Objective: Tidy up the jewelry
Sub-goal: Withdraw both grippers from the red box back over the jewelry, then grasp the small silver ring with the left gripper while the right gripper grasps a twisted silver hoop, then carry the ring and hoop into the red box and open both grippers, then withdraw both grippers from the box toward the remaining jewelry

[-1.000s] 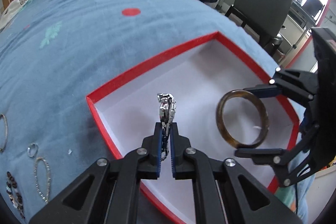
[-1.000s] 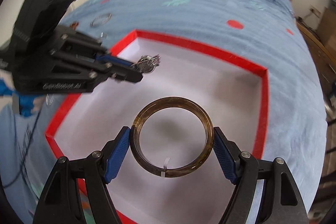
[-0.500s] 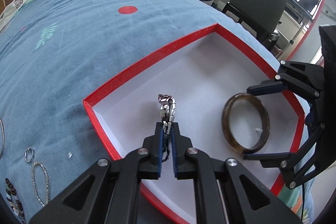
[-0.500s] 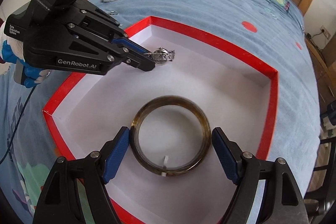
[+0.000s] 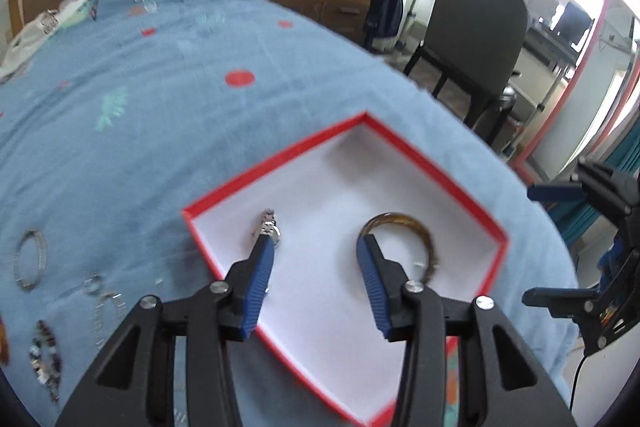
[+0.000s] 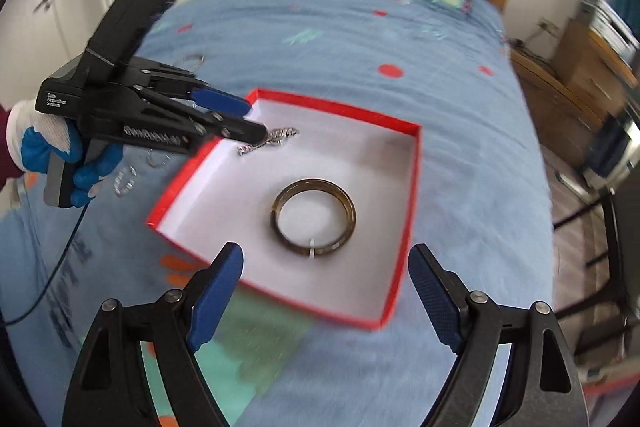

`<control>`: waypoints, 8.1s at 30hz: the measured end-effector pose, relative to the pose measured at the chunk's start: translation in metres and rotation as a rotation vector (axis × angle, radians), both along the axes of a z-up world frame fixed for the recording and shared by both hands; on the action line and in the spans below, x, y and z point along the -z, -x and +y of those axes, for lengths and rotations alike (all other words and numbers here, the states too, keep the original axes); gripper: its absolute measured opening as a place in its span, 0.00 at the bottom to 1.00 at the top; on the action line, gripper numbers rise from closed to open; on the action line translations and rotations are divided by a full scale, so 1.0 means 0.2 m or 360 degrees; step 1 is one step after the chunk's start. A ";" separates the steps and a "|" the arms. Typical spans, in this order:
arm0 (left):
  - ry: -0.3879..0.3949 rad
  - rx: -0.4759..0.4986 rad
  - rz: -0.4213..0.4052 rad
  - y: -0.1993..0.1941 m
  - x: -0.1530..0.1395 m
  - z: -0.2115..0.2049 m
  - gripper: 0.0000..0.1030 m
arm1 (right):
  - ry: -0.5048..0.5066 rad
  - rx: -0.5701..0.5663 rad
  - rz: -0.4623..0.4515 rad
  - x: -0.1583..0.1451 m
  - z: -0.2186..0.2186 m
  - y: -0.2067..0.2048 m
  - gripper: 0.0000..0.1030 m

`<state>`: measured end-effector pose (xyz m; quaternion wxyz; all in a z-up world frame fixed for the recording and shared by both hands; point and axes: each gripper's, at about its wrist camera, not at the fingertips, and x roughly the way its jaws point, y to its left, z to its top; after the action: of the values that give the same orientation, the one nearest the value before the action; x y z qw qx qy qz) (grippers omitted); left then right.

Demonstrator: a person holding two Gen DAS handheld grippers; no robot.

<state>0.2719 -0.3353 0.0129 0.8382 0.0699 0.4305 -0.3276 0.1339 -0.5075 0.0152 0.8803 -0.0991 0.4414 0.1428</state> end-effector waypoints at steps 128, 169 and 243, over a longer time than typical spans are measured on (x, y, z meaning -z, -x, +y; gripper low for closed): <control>-0.0053 -0.0636 -0.0049 0.52 0.02 1.36 0.17 | -0.0349 0.0235 -0.0107 0.02 0.74 0.20 0.38; -0.0225 0.0060 0.0117 -0.01 0.37 -0.15 0.18 | -0.0039 0.0178 0.0182 0.40 0.06 -0.40 0.38; -0.0064 -0.0767 -0.0244 0.72 -0.44 1.76 0.53 | -0.0190 -0.0040 -0.0267 -0.51 0.85 0.30 0.56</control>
<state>0.1279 0.0165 0.1005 0.9207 0.0065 0.3762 -0.1033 0.0733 -0.3383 0.1181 0.9166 -0.0635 0.3557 0.1710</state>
